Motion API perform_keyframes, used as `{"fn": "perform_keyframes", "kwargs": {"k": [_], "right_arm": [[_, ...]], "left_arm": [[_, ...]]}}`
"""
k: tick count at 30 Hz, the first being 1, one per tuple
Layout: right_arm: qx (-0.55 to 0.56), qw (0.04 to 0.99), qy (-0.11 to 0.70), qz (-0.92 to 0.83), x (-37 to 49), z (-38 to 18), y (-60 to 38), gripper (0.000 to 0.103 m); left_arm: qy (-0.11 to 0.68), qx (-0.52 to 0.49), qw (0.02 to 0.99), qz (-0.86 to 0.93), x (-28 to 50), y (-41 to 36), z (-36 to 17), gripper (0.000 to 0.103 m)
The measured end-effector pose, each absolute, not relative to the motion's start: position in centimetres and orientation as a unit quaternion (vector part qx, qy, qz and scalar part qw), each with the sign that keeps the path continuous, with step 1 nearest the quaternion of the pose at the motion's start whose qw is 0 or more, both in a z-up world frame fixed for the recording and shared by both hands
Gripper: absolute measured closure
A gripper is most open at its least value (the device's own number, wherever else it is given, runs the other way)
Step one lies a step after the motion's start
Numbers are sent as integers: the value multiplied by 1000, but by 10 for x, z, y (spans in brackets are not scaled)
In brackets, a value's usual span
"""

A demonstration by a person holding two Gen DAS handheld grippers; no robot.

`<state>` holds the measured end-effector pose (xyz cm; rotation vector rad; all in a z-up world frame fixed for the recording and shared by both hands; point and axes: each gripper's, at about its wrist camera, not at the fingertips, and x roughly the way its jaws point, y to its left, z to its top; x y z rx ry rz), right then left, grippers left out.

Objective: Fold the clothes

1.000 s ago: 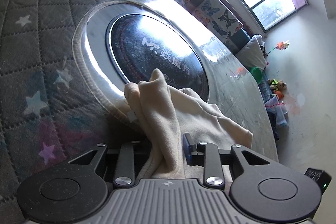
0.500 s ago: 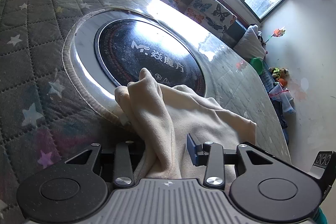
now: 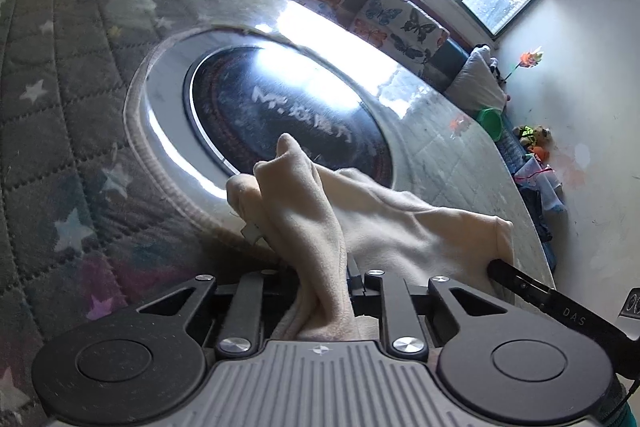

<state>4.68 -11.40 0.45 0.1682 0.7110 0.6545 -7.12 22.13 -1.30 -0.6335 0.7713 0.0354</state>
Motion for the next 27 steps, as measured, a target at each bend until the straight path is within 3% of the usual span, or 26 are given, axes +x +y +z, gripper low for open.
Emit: {"fn": "perform_keyframes", "kwargs": {"k": [27], "right_arm": [[91, 919, 252, 288, 65, 62, -201, 89]], "left_arm": [[356, -233, 904, -45, 10, 122, 43, 84]]}}
